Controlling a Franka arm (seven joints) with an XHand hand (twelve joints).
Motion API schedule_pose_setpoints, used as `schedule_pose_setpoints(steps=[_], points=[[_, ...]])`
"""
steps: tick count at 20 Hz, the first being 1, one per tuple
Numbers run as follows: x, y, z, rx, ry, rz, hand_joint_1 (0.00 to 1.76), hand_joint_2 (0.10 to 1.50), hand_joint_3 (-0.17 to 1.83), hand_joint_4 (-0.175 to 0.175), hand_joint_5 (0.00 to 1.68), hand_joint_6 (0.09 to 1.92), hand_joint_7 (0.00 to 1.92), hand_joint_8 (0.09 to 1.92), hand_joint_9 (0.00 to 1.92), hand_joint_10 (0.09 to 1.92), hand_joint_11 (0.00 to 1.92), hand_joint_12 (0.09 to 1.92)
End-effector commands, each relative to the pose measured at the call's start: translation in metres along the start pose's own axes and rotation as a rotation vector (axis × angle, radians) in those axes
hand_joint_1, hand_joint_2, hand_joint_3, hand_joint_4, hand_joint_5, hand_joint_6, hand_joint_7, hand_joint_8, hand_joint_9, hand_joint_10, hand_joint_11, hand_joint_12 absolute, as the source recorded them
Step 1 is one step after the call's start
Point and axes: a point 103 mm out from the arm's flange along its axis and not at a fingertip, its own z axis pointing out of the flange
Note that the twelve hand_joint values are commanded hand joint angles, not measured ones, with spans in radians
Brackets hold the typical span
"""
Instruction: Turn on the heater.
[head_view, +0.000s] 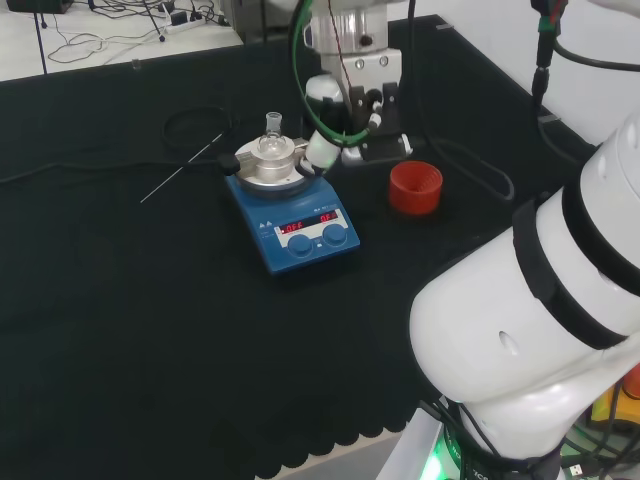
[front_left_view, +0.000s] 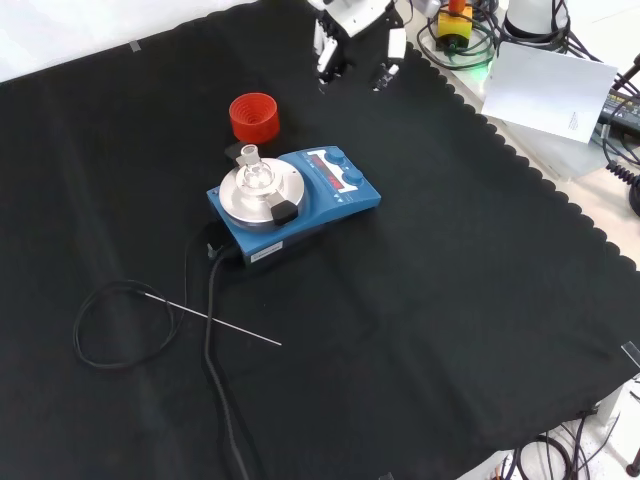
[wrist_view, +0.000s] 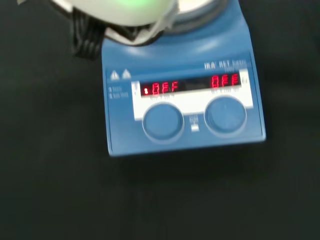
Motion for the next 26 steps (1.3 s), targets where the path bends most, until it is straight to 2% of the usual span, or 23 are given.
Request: schedule_pose_setpoints(steps=[1,5,11,19,26], points=[[0.0,-0.006,0.023,0.046,-0.017,-0.004,1.05,0.65,0.63,-0.141,0.57,0.64,1.25,1.06,1.5,0.79,1.5,0.93],[0.003,-0.004,0.035,0.084,-0.025,-0.012,1.01,0.73,0.62,-0.13,0.54,0.63,1.38,1.15,1.58,0.97,1.63,1.02],[0.014,-0.002,0.06,0.146,-0.062,-0.02,1.16,0.77,0.64,-0.105,0.47,0.64,1.48,1.26,1.62,1.16,1.72,1.12],[0.02,-0.001,0.08,0.189,-0.062,-0.014,1.33,0.78,0.75,-0.08,0.35,0.66,1.5,1.32,1.64,1.19,1.61,1.19],[0.021,0.002,0.09,0.22,-0.058,-0.018,1.38,0.75,0.85,-0.07,0.31,0.65,1.52,1.34,1.65,1.22,1.57,1.27]])
